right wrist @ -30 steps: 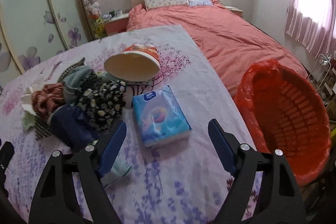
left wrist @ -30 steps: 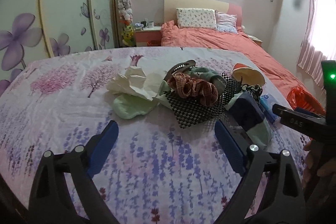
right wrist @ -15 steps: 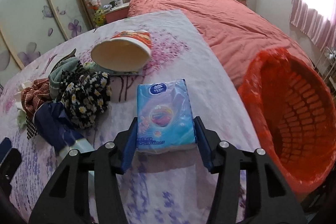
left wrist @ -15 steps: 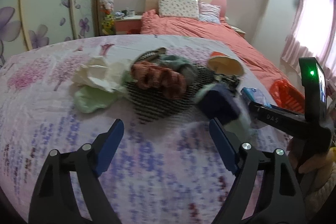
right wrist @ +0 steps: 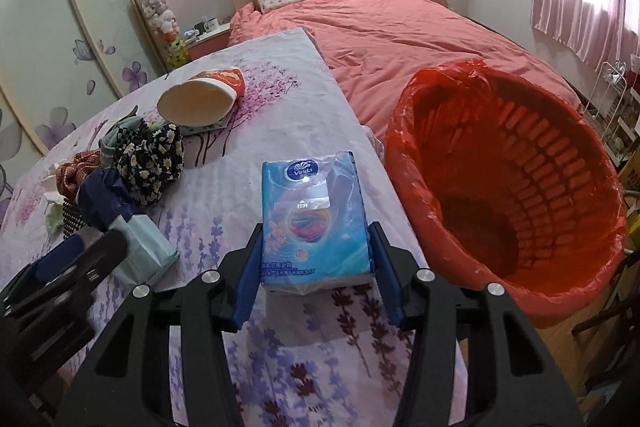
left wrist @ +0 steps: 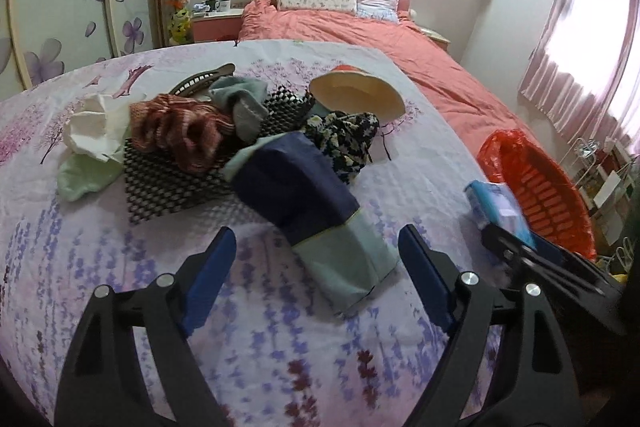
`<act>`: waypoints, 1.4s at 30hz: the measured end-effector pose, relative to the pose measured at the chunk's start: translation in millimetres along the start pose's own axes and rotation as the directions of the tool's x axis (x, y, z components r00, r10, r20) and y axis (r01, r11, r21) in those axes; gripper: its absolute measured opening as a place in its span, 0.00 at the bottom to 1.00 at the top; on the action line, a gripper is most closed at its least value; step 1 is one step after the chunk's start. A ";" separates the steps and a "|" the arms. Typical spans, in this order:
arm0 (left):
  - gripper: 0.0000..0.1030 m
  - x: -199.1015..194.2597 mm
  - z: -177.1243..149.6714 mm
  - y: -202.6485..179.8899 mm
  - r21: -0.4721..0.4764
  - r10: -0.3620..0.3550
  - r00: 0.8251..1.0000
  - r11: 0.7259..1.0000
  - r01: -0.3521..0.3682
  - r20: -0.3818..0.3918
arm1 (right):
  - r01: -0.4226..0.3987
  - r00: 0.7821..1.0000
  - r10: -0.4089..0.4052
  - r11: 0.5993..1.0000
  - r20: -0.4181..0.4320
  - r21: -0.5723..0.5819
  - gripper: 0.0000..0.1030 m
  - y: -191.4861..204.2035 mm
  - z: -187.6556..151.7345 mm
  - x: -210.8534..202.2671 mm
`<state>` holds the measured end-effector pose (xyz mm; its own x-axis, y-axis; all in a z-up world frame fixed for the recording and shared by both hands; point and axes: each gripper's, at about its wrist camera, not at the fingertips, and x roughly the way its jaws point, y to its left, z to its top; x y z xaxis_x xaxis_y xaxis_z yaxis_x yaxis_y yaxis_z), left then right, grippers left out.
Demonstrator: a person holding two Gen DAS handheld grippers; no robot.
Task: Collect trash
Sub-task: 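Grasp the navy-green cloth with the left tool while the right tool carries the tissue pack to the basket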
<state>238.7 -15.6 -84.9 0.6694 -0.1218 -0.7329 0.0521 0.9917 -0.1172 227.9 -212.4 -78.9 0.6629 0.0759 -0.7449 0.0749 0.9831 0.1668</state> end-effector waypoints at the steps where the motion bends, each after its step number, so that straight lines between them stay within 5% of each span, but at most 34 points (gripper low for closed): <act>1: 0.79 4.2 0.6 -0.8 -0.001 0.004 1.000 1.000 -0.004 -0.010 | 0.001 1.000 -0.001 1.000 0.003 -0.002 0.50 0.3 -0.8 -0.2; 12: 0.41 16.4 5.2 10.6 -0.028 -0.055 0.997 0.998 0.054 -0.046 | -0.015 1.000 0.015 1.000 0.017 -0.004 0.50 -4.6 -8.4 -7.1; 18: 0.31 3.3 6.6 15.0 0.001 -0.077 0.997 0.997 0.077 -0.023 | -0.019 0.999 0.019 1.000 0.030 0.011 0.50 -6.1 -9.7 -14.5; 31: 0.26 -32.9 5.3 12.6 0.044 -0.111 0.993 0.993 0.110 0.024 | -0.033 0.996 0.031 0.999 0.085 0.013 0.50 -4.2 -11.4 -41.7; 42: 0.26 -66.9 17.6 -30.0 0.103 -0.211 0.975 0.974 0.204 0.069 | -0.022 0.984 0.009 0.997 0.180 0.072 0.50 -34.7 -6.3 -78.0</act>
<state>205.4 -36.5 -20.6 0.6930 -0.3257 -0.6432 0.2639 0.9448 -0.1941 168.9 -251.3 -30.7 0.7871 0.0532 -0.6146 0.1134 0.9668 0.2289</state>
